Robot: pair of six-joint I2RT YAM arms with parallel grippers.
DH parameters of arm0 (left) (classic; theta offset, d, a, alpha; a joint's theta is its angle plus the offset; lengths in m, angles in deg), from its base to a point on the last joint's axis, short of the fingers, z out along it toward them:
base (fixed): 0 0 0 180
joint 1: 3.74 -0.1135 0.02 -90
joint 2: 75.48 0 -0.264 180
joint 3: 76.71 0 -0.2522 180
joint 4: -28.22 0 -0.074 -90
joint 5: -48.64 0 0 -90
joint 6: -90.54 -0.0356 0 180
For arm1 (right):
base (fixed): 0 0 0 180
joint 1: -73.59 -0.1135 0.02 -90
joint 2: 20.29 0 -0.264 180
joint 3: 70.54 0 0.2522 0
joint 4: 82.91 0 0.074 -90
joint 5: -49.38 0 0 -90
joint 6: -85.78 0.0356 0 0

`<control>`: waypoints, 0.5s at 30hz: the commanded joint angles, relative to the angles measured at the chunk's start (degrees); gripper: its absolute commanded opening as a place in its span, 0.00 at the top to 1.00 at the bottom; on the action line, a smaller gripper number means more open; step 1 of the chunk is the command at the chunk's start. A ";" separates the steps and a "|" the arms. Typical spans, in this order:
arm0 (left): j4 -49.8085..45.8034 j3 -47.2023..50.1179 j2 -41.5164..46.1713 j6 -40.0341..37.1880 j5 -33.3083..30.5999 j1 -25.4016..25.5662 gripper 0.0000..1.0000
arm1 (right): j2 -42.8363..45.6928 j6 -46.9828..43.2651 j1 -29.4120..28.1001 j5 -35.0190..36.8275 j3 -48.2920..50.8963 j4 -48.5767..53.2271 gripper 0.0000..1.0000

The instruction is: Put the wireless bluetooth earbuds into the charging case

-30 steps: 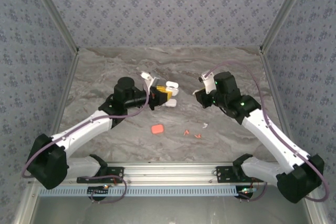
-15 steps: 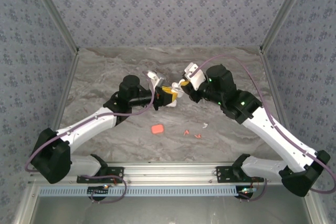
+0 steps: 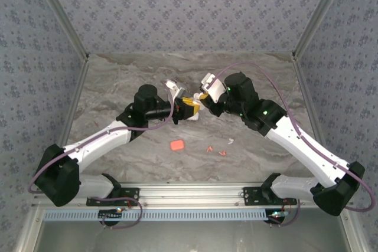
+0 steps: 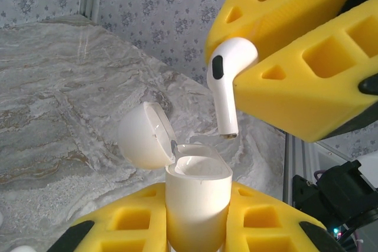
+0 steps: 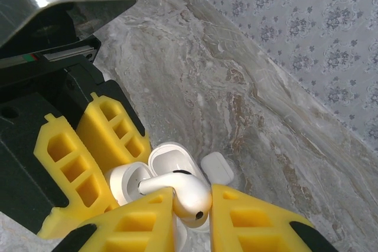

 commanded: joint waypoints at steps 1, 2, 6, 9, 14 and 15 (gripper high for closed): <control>2.33 -2.09 0.06 -1.11 1.48 0.48 1.00 | -0.76 -0.72 -0.34 -1.99 -1.29 1.37 0.79; 2.27 -2.13 0.03 -1.11 1.52 0.50 1.00 | -0.94 -0.80 -0.39 -2.27 -1.38 1.45 0.79; 2.34 -1.91 0.25 -1.19 1.47 0.49 1.00 | -1.53 -0.78 -0.49 -2.87 -1.54 1.76 0.79; 2.29 -1.87 0.43 -1.29 1.32 0.49 1.00 | -1.43 -0.80 -0.41 -4.20 -1.38 1.67 0.79; 2.38 -1.74 0.88 -1.29 1.38 0.48 1.00 | -1.47 -1.45 -0.25 -6.75 -1.30 2.75 0.79; 2.42 -1.69 0.99 -1.29 1.32 0.50 1.00 | -1.43 -1.90 -0.22 -7.44 -1.29 3.02 0.79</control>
